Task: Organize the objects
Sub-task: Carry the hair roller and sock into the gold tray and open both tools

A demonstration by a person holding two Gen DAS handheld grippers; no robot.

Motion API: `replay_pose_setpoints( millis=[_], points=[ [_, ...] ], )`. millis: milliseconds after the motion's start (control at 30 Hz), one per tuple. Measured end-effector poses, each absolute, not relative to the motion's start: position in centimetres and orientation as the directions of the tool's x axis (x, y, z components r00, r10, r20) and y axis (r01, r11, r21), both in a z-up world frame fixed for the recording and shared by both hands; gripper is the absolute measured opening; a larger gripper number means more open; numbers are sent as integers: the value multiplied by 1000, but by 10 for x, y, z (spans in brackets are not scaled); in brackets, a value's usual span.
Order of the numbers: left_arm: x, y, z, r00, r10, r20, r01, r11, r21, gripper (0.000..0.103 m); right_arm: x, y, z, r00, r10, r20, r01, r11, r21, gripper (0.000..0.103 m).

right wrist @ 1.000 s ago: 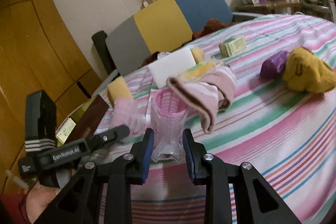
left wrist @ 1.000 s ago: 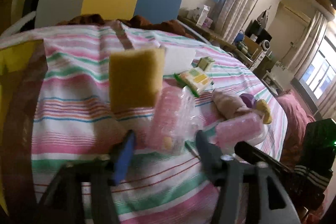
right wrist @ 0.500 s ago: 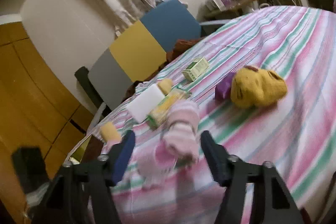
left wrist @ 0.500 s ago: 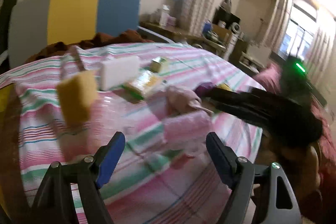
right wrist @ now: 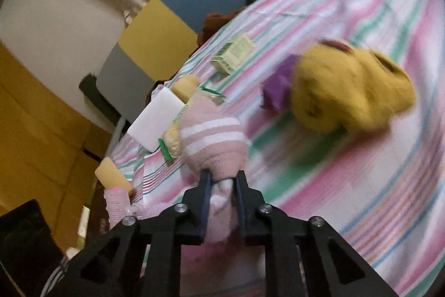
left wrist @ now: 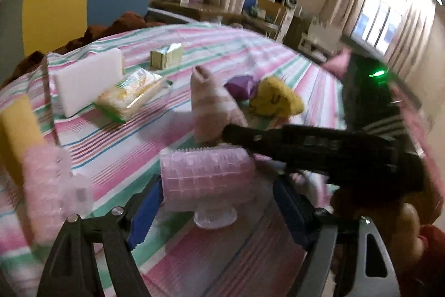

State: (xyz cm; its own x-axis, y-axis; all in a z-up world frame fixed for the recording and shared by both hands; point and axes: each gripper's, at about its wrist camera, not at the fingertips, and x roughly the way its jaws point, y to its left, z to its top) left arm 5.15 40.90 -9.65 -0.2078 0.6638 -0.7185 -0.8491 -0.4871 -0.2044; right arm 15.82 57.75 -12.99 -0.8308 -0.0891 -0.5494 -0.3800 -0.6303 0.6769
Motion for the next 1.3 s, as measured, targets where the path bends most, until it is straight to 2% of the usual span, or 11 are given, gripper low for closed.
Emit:
replay_pose_setpoints(
  millis=[67,167,267,667,800,867,933,1033,1167,1233,1300],
  points=[
    [50,416,-101,-207,652,-729,-855,-483,-189,80,164,578,-130,-842,-75,-535,-381,-620,686,11],
    [41,412,-105,-217,660,-719,-832,-511,-218,69,168,577,-129,-842,-75,-535,-376,-629,680,11],
    [38,403,-105,-192,686,-702,-820,-505,-269,69,167,577,-129,-841,-74,-536,-376,-634,676,11],
    [57,353,-111,-272,709,-651,-823,-522,-225,69,160,570,-128,-823,-37,-566,-403,-665,629,9],
    [52,347,-113,-262,736,-624,-816,-514,-264,69,155,561,-118,-826,-10,-563,-400,-693,599,22],
    [51,345,-114,-258,748,-611,-817,-507,-275,69,151,554,-109,-827,19,-561,-390,-739,550,34],
    [52,344,-115,-258,754,-604,-821,-501,-274,69,141,544,-98,-804,79,-589,-405,-799,445,55],
    [51,344,-114,-252,755,-606,-818,-500,-283,69,121,538,-95,-779,82,-622,-385,-845,370,55],
    [50,344,-112,-245,751,-613,-812,-505,-294,69,104,543,-106,-754,43,-656,-384,-838,387,53],
    [51,342,-110,-249,749,-614,-804,-513,-300,69,101,547,-111,-759,25,-651,-380,-828,412,38],
    [54,337,-109,-253,751,-610,-798,-518,-307,69,103,547,-109,-762,28,-647,-379,-830,410,34]
  ],
)
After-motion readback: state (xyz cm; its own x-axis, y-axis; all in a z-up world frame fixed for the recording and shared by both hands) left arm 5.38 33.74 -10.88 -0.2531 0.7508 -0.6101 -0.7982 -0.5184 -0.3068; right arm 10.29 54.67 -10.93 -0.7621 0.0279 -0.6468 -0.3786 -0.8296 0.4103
